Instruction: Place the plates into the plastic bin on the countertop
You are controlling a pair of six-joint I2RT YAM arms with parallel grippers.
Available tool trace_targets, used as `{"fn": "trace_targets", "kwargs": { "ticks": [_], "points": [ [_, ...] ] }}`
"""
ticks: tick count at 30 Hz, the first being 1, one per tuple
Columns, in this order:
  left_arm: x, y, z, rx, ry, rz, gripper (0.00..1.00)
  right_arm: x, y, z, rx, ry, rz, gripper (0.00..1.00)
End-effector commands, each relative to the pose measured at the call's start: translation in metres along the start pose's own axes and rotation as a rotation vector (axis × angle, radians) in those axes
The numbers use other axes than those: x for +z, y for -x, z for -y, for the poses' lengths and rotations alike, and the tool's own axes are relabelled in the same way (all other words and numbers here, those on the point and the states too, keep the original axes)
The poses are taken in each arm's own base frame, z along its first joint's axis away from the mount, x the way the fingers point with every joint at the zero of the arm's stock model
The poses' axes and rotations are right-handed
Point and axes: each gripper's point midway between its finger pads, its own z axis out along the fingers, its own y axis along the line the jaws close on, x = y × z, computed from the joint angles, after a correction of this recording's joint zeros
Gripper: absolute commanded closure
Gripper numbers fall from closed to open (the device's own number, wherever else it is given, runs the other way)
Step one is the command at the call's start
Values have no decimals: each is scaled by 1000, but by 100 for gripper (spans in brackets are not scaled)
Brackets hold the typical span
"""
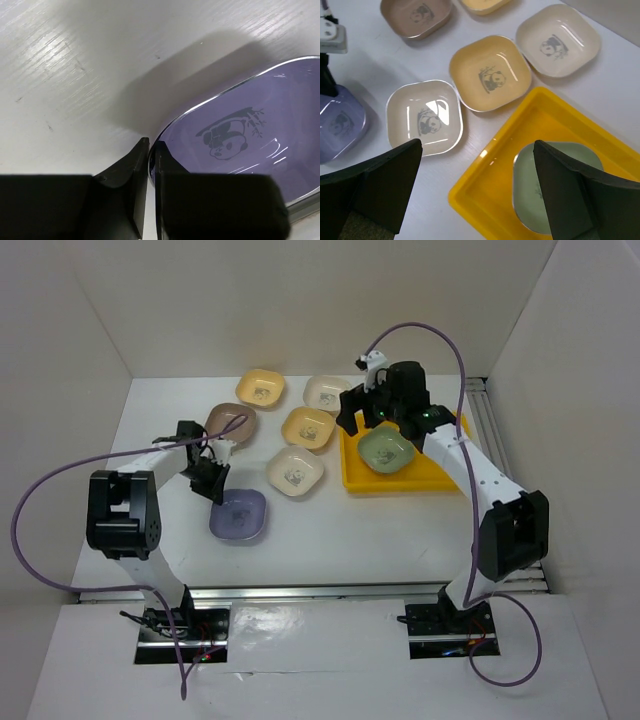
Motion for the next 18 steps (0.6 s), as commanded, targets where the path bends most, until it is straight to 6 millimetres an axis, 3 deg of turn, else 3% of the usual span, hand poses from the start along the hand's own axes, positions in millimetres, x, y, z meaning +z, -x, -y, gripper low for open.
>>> {"fn": "trace_targets", "kwargs": {
  "ticks": [1, 3, 4, 5, 6, 7, 8, 10, 12, 13, 18],
  "points": [
    [2, -12, -16, 27, 58, -20, 100, 0, 5, -38, -20, 66, 16, 1],
    [-5, -17, -13, 14, 45, -30, 100, 14, -3, -57, -3, 100, -2, 1],
    [-11, -11, -13, 19, 52, -16, 100, 20, -4, -84, -13, 156, -13, 1],
    [-23, 2, -9, 40, 36, 31, 100, 25, 0, -97, -28, 183, -2, 3],
    [-32, 3, -2, 37, 12, 29, 100, 35, -8, -112, -27, 211, -27, 3],
    [-39, 9, 2, 51, -4, 47, 100, 39, -9, -140, -52, 263, -29, 4],
    [-52, 25, 5, 74, -17, 93, 100, 44, -11, -153, -63, 287, -30, 5],
    [-67, 32, 16, 90, -53, 97, 100, 55, -18, -181, -106, 340, -48, 5],
    [-83, 52, 25, 125, -83, 134, 100, 61, -14, -195, -129, 371, -36, 5],
    [-84, 54, 29, 138, -105, 125, 100, 69, -25, -195, -126, 370, -61, 6],
    [-104, 67, 53, 178, -228, 132, 100, 78, -28, -208, -128, 431, -61, 6]
  ]
}}
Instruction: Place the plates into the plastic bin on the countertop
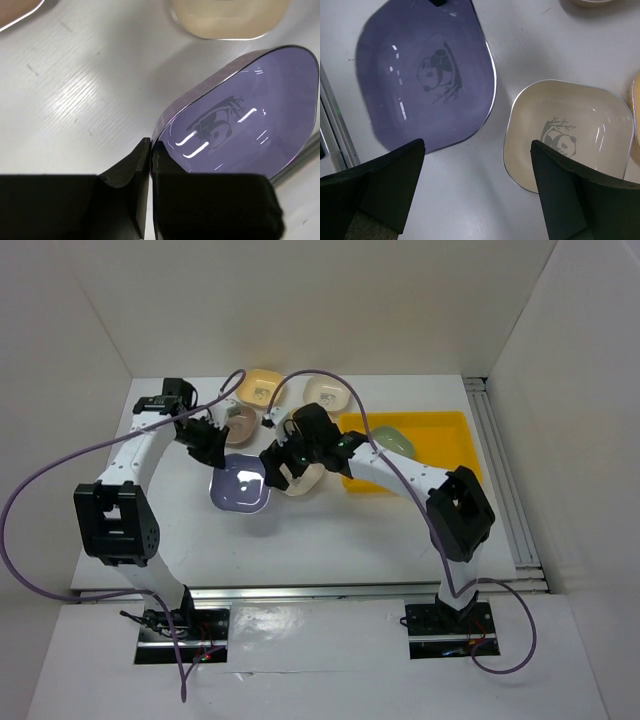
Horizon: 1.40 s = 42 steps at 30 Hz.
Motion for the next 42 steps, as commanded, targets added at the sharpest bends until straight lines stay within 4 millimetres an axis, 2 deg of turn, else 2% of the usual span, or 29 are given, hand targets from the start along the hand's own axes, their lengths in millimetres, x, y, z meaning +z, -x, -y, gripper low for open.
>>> {"fn": "trace_targets", "kwargs": {
  "ticks": [1, 6, 8, 9, 10, 11, 13, 14, 15, 17, 18, 19, 20, 23, 24, 25, 26, 27, 28, 29, 30, 31, 32, 34, 35, 36, 38, 40, 42],
  "points": [
    [-15, 5, 41, 24, -179, 0, 100, -1, 42, 4, -49, 8, 121, 8],
    [-24, 18, 53, 35, -224, 37, 100, 12, 41, 7, -46, -7, 133, 8],
    [-27, 29, 55, 36, -237, 68, 100, 16, 42, 8, -38, -6, 143, 13],
    [-28, 27, 56, 21, -242, 60, 100, 21, 36, 9, -23, -5, 129, 19],
    [-30, 32, 57, 28, -245, 76, 100, 21, 36, 9, -23, -5, 129, 34],
    [-30, 35, 58, 16, -255, 82, 100, 26, 35, 3, -18, 13, 125, 44],
    [-32, 41, 56, 4, -245, 98, 100, 30, 31, 4, -3, 14, 113, 72],
    [-33, 45, 59, 6, -246, 101, 100, 31, 35, 2, 1, 1, 120, 94],
    [-32, 47, 58, 2, -242, 108, 100, 31, 35, 4, 2, -9, 120, 99],
    [-36, 58, 55, -9, -224, 140, 86, 31, 32, 11, 16, -49, 112, 100],
    [-36, 59, 53, -14, -211, 143, 77, 27, 36, 12, 14, -63, 121, 100],
    [-41, 66, 53, -25, -200, 166, 64, 22, 38, 13, 16, -80, 118, 100],
    [-41, 65, 52, -35, -192, 161, 39, 16, 40, 23, 25, -105, 122, 100],
    [-49, 83, 47, -47, -154, 220, 0, -18, 43, 58, 70, -202, 135, 100],
    [-49, 87, 43, -48, -137, 236, 0, -28, 35, 70, 98, -239, 124, 100],
    [-52, 92, 43, -60, -133, 250, 0, -55, 40, 92, 129, -299, 151, 100],
    [-48, 91, 42, -77, -138, 240, 0, -69, 39, 105, 143, -339, 160, 100],
    [-44, 93, 38, -75, -128, 241, 0, -81, 25, 118, 178, -389, 143, 100],
    [-44, 94, 35, -94, -113, 243, 0, -110, 25, 140, 217, -456, 169, 100],
    [-38, 93, 29, -110, -101, 231, 0, -124, 22, 152, 233, -495, 177, 100],
    [-31, 90, 22, -127, -80, 212, 0, -139, 13, 166, 269, -550, 174, 100],
    [-27, 91, 18, -127, -70, 210, 0, -164, 0, 186, 320, -618, 175, 100],
    [-27, 91, 18, -136, -71, 210, 0, -175, -8, 197, 339, -654, 176, 100],
    [-17, 93, 12, -130, -52, 202, 0, -193, -36, 218, 398, -740, 148, 100],
    [-14, 95, 12, -136, -37, 204, 0, -212, -48, 234, 431, -789, 151, 100],
    [-8, 91, 7, -137, -2, 178, 0, -217, -59, 241, 461, -803, 155, 100],
    [3, 98, 15, -106, 21, 164, 0, -233, -73, 261, 501, -828, 168, 100],
    [10, 100, 16, -93, 59, 148, 0, -239, -82, 273, 501, -844, 158, 100],
    [23, 101, 19, -93, 78, 129, 0, -245, -103, 291, 530, -896, 127, 100]
  ]
}}
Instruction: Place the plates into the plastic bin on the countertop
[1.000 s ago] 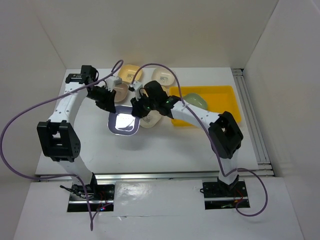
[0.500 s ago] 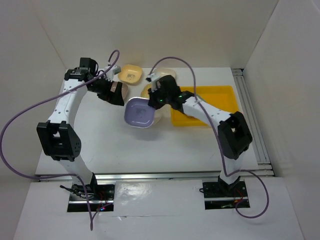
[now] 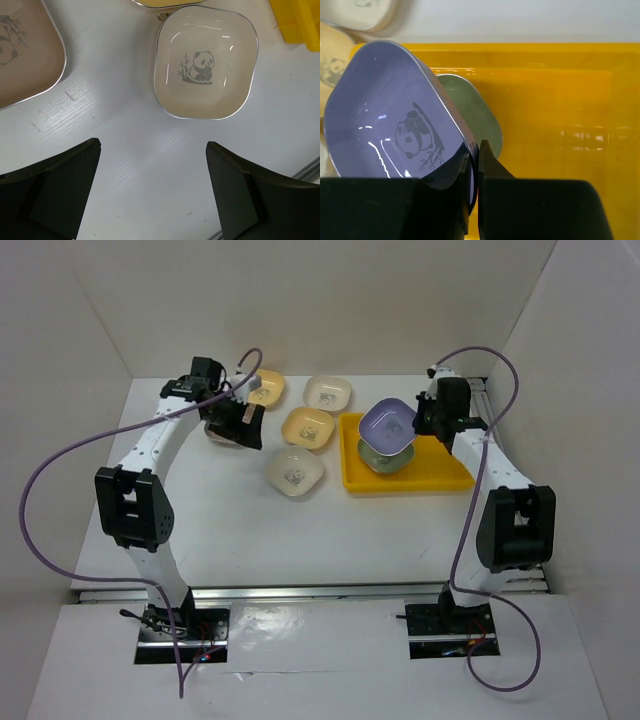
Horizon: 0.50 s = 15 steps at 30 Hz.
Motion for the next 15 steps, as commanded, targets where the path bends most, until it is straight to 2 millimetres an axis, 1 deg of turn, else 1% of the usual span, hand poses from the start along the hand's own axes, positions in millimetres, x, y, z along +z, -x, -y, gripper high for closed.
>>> {"fn": "trace_targets", "kwargs": {
  "ticks": [1, 2, 3, 5, 6, 7, 8, 9, 10, 11, 12, 13, 14, 15],
  "points": [
    [15, 10, -4, 5, 86, 1, 0, 14, -5, 19, 19, -19, -6, 100],
    [17, 13, -1, 10, 93, 7, 0, 21, -5, 25, 35, -28, -9, 100],
    [21, 11, -2, -3, 91, -3, 0, 24, -9, 28, 42, -27, -19, 100],
    [24, 8, -4, -6, 98, -13, 0, 28, -2, 28, 39, -25, 7, 100],
    [25, 5, -4, -9, 97, -21, 0, 32, -5, 29, 40, -25, 1, 100],
    [32, -2, -4, -9, 81, -44, 0, 37, -6, 27, 51, -10, 1, 100],
    [34, -6, -4, -12, 79, -54, 0, 37, -6, 24, 51, 2, 0, 99],
    [36, -8, -5, -12, 79, -54, 0, 40, -4, 25, 50, 3, 6, 99],
    [38, -10, -5, -12, 79, -54, 0, 44, -8, 23, 62, 12, -7, 97],
    [42, -18, -5, -19, 75, -73, 0, 44, 1, 23, 59, 14, 17, 92],
    [43, -19, -7, -19, 84, -76, 0, 47, -3, 20, 71, 30, 5, 87],
    [45, -21, -8, -19, 84, -76, 0, 46, 2, 18, 69, 42, 16, 82],
    [47, -27, -7, -24, 82, -90, 0, 48, 5, 16, 77, 52, 24, 70],
    [48, -25, -10, -21, 95, -84, 0, 47, 13, 15, 75, 54, 39, 40]
  ]
}}
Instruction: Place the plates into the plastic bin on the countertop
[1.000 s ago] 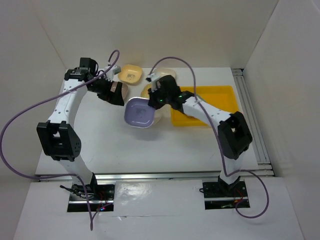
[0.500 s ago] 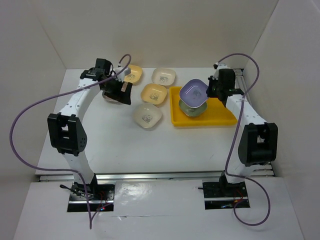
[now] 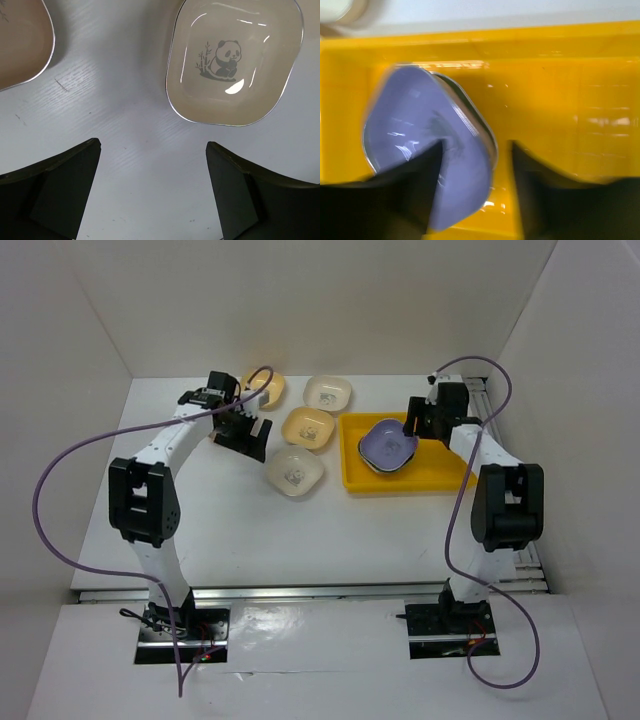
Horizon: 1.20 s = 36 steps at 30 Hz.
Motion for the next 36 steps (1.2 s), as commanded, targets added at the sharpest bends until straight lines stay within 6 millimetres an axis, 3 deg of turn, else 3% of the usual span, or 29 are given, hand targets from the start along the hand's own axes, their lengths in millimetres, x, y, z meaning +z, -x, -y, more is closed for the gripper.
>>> {"fn": "trace_targets", "kwargs": {
  "ticks": [1, 3, 7, 12, 14, 19, 25, 27, 28, 29, 30, 31, 35, 36],
  "points": [
    [9, -3, -5, -7, 16, -2, 0, -2, 49, -22, -18, 69, 138, 27],
    [11, -5, -7, -8, 25, -5, 0, -7, 63, -27, -28, 63, 174, 0],
    [22, -12, -11, -12, 32, -23, 0, -25, 87, -36, -30, 62, 231, 0],
    [44, -18, -7, -46, -21, -56, 0, -43, 95, -58, -64, 106, 252, 0],
    [52, -20, -6, -61, -39, -69, 0, -48, 85, -69, -87, 132, 240, 0],
    [75, -17, -4, -82, -96, -87, 0, -46, 57, -69, -97, 132, 184, 0],
    [89, -20, -9, -94, -68, -108, 5, -49, 47, -78, -107, 154, 170, 0],
    [93, -28, -10, -99, -60, -124, 13, -49, 46, -82, -112, 162, 169, 0],
    [98, -37, -10, -102, -62, -136, 41, -51, 51, -83, -113, 164, 179, 0],
    [96, -39, -11, -99, -52, -131, 61, -51, 50, -85, -114, 174, 177, 0],
    [96, -41, -10, -99, -52, -131, 74, -50, 51, -90, -120, 183, 177, 0],
    [94, -44, -11, -99, -39, -136, 80, -50, 51, -92, -121, 194, 175, 0],
    [96, -59, -14, -95, -22, -160, 85, -48, 49, -111, -141, 240, 167, 0],
    [93, -56, -13, -92, -20, -150, 96, -46, 53, -114, -143, 250, 171, 0]
  ]
}}
